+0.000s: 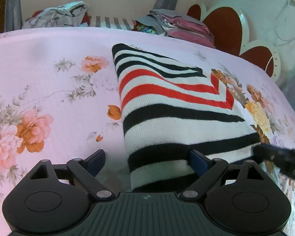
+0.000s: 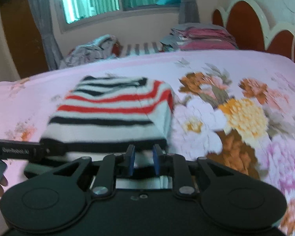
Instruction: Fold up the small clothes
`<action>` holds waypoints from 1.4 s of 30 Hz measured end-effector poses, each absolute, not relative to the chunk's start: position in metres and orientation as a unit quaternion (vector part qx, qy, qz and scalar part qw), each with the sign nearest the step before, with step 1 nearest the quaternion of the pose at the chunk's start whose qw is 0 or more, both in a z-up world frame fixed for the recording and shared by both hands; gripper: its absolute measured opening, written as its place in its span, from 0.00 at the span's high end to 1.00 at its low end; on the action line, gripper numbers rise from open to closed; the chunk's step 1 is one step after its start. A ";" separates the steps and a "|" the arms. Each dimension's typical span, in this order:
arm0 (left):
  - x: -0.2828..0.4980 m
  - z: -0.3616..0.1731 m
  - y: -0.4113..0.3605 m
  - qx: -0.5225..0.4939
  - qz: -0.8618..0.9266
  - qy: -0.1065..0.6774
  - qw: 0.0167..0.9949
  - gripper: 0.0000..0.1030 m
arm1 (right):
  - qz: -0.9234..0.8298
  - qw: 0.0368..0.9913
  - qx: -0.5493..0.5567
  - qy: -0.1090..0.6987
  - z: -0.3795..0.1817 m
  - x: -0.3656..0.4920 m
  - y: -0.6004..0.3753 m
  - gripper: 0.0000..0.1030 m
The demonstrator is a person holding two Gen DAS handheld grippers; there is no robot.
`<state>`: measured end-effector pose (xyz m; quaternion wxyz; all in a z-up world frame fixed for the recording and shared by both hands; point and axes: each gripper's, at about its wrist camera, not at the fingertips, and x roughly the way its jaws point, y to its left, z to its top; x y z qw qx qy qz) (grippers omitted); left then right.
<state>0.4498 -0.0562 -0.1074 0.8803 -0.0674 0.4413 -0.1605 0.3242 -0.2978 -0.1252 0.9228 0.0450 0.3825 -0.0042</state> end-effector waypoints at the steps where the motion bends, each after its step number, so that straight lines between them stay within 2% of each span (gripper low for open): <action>1: 0.450 -0.107 -0.055 -0.067 -0.163 0.442 0.880 0.12 | -0.016 0.917 0.040 0.396 -0.132 0.324 -0.298 0.81; 6: 0.449 -0.106 -0.054 -0.063 -0.177 0.445 0.876 0.12 | -0.044 0.901 0.102 0.419 -0.140 0.320 -0.307 0.78; 12: 0.454 -0.099 -0.044 -0.086 -0.192 0.461 0.862 0.12 | -0.053 0.902 0.109 0.414 -0.128 0.307 -0.299 0.74; 14: 0.458 -0.095 -0.039 -0.102 -0.194 0.459 0.861 0.12 | -0.051 0.904 0.124 0.405 -0.119 0.307 -0.303 0.67; 16: 0.464 -0.092 -0.035 -0.119 -0.190 0.460 0.859 0.12 | -0.050 0.906 0.135 0.397 -0.110 0.312 -0.310 0.51; 19: 0.478 -0.089 -0.034 -0.144 -0.184 0.460 0.857 0.12 | -0.035 0.906 0.152 0.394 -0.107 0.330 -0.324 0.39; 21: 0.487 -0.091 -0.037 -0.151 -0.183 0.464 0.854 0.12 | -0.018 0.902 0.163 0.399 -0.113 0.348 -0.332 0.34; 24: 0.499 -0.100 -0.044 -0.156 -0.195 0.475 0.844 0.12 | 0.010 0.893 0.194 0.406 -0.127 0.374 -0.343 0.33; 27: 0.508 -0.108 -0.050 -0.158 -0.193 0.478 0.842 0.04 | 0.028 0.885 0.224 0.408 -0.139 0.395 -0.352 0.32; 38: 0.528 -0.130 -0.072 -0.190 -0.216 0.490 0.823 0.04 | 0.128 0.851 0.284 0.423 -0.180 0.436 -0.367 0.29; 41: 0.528 -0.129 -0.076 -0.184 -0.211 0.489 0.826 0.09 | 0.134 0.846 0.293 0.424 -0.182 0.437 -0.364 0.42; 42: 0.527 -0.127 -0.076 -0.183 -0.209 0.487 0.828 0.14 | 0.138 0.843 0.297 0.427 -0.182 0.436 -0.364 0.52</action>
